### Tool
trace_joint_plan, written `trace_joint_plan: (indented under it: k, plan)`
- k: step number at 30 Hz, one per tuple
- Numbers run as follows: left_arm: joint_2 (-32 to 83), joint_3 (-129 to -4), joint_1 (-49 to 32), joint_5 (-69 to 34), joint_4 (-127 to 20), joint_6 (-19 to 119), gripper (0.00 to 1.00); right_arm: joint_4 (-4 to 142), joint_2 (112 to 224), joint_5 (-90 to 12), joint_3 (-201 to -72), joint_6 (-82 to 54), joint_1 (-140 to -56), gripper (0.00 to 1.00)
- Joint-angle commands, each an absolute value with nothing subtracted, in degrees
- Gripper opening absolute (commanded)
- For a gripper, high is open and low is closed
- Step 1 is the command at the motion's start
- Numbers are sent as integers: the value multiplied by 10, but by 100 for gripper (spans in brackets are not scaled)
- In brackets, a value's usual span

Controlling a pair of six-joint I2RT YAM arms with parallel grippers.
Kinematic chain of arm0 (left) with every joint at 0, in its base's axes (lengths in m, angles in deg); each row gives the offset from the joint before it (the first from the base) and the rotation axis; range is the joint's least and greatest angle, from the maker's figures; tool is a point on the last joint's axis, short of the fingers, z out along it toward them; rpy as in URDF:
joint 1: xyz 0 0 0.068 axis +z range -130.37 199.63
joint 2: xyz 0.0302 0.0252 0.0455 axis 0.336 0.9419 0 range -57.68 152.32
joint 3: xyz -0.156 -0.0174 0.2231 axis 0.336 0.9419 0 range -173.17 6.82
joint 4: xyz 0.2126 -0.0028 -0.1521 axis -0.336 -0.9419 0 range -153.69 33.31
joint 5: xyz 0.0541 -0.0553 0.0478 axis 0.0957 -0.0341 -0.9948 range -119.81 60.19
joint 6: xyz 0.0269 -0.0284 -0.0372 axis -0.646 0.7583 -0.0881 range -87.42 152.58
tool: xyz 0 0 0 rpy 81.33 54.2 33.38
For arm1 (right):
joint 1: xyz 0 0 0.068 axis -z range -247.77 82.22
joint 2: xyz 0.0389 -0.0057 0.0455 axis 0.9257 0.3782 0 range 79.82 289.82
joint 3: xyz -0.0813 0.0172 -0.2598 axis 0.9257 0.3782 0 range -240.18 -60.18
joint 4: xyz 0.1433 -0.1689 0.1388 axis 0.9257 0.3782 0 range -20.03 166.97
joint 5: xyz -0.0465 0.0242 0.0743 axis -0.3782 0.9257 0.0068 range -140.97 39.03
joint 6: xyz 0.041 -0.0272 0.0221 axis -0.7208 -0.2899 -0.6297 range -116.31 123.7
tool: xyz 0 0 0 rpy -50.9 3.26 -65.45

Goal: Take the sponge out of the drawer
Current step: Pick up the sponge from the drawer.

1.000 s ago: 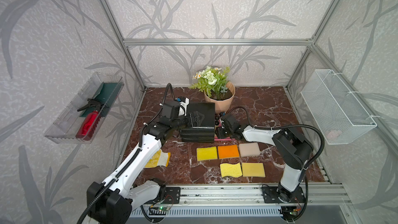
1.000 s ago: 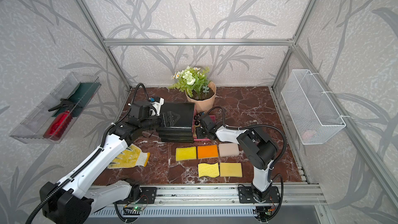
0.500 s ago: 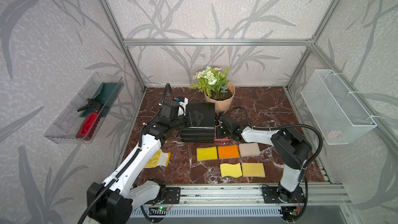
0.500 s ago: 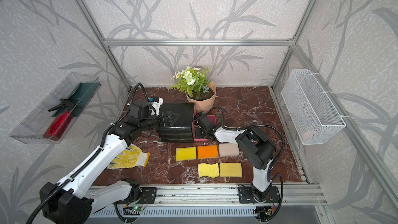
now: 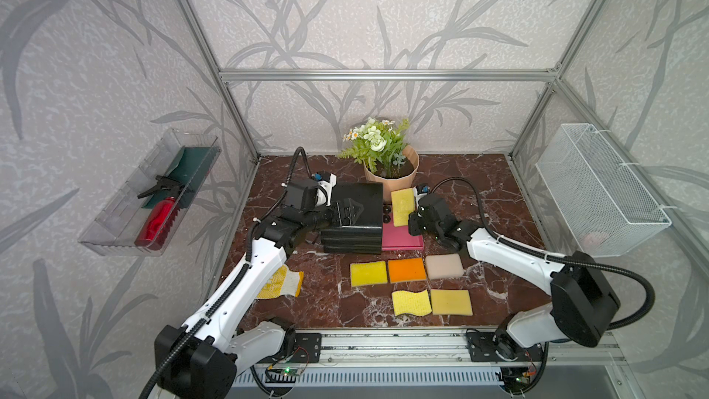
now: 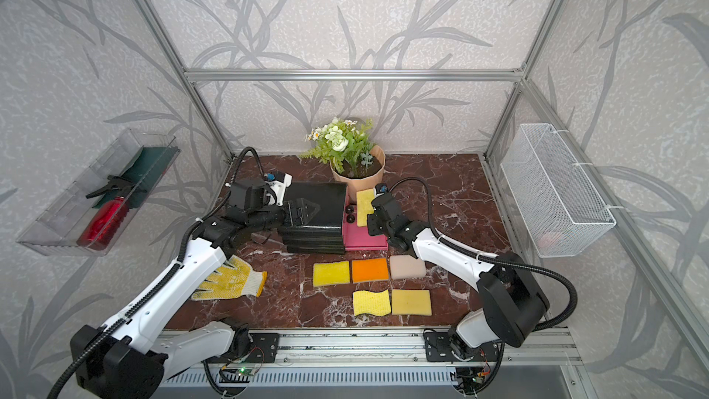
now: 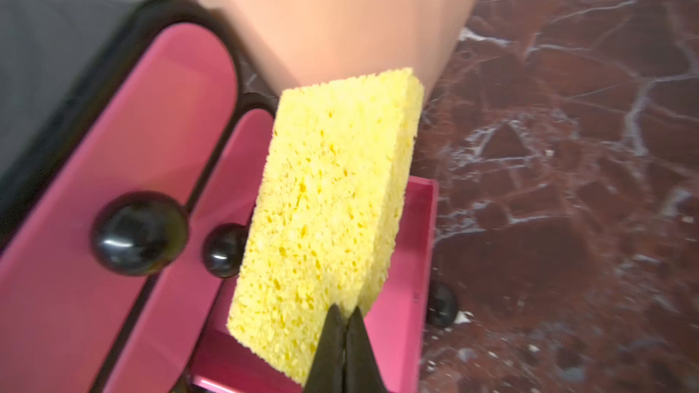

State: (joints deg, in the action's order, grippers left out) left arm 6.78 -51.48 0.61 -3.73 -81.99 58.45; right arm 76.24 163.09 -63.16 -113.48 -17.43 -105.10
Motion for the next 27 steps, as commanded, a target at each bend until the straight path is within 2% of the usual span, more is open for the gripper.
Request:
trace_joint_plan:
  k: [1,6,17,27]
  plan:
    - [55,-569,7,-10,-860,539,91,861,1589,-670,-1149,-132,-1029,0]
    - [67,-632,3,2,-934,530,88,868,1511,-588,-1143,-60,-1021,0]
    - [128,-770,-122,-51,-1101,437,86,961,1430,-250,-1167,50,-1031,0]
    - [159,-770,-180,-76,-1128,406,84,990,1397,-182,-1156,78,-1063,1]
